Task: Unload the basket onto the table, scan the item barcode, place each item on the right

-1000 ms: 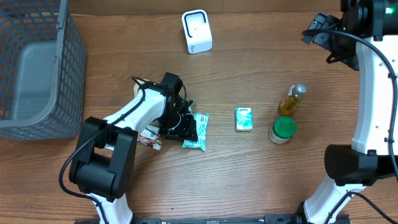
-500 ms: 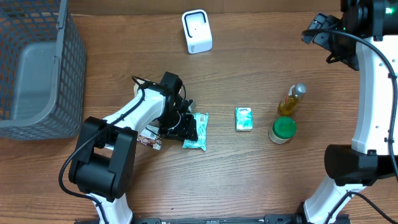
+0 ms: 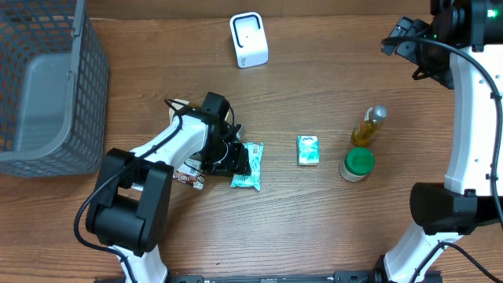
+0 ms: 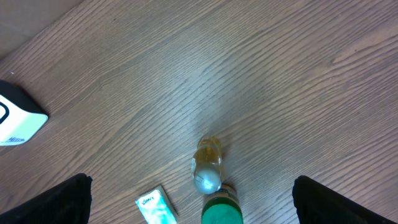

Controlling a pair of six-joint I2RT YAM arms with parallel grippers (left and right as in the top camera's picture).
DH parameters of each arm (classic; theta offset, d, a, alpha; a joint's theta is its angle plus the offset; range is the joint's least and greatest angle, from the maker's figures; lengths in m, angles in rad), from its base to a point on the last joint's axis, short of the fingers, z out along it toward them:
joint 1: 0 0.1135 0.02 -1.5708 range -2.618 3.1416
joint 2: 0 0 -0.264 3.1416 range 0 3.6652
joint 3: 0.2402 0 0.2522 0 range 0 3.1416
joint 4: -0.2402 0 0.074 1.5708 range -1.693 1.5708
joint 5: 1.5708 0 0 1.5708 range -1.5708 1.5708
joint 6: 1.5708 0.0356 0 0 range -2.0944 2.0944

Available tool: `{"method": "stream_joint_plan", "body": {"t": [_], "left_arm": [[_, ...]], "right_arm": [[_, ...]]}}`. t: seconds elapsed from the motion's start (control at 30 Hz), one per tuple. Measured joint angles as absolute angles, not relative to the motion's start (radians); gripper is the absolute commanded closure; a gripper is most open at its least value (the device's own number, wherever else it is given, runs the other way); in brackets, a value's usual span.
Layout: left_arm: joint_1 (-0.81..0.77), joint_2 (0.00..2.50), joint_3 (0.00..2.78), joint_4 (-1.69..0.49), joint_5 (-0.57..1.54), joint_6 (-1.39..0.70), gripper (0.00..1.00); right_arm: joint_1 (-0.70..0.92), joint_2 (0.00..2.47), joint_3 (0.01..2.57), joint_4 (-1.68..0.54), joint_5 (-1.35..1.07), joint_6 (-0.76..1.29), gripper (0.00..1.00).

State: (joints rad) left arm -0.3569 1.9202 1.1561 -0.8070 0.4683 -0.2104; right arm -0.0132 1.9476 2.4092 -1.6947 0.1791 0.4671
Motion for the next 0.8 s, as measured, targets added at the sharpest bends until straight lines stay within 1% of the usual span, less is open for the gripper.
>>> {"method": "stream_joint_plan", "body": {"t": [0.03,0.07,0.13,0.2,0.33,0.53,0.7,0.8], "left_arm": [[-0.355,1.915,1.145,-0.789,0.479,-0.212,0.45],[-0.355,1.908,1.132,-0.771,0.487,-0.219,0.51],[-0.353,1.9,1.109,-0.745,0.497,-0.238,0.65],[-0.352,1.9,1.093,-0.735,0.509,-0.24,0.71],[-0.352,1.9,1.085,-0.732,0.524,-0.252,0.74],[-0.337,1.9,1.089,-0.749,0.54,-0.255,0.85],[-0.31,1.902,1.126,-0.849,0.532,-0.221,0.85],[-0.299,1.902,1.18,-0.916,0.508,-0.18,0.87]], "right_arm": [[-0.013,1.948,2.409,-1.695,0.179,0.467,0.0],[-0.013,1.948,2.409,-1.695,0.179,0.467,0.0],[-0.013,1.948,2.409,-1.695,0.179,0.467,0.0],[-0.014,1.948,2.409,-1.695,0.179,0.467,0.0],[-0.014,1.948,2.409,-1.695,0.179,0.467,0.0],[-0.013,1.948,2.409,-1.695,0.179,0.467,0.0],[-0.013,1.948,2.409,-1.695,0.179,0.467,0.0],[-0.014,1.948,2.409,-1.695,0.179,0.467,0.0]]}}
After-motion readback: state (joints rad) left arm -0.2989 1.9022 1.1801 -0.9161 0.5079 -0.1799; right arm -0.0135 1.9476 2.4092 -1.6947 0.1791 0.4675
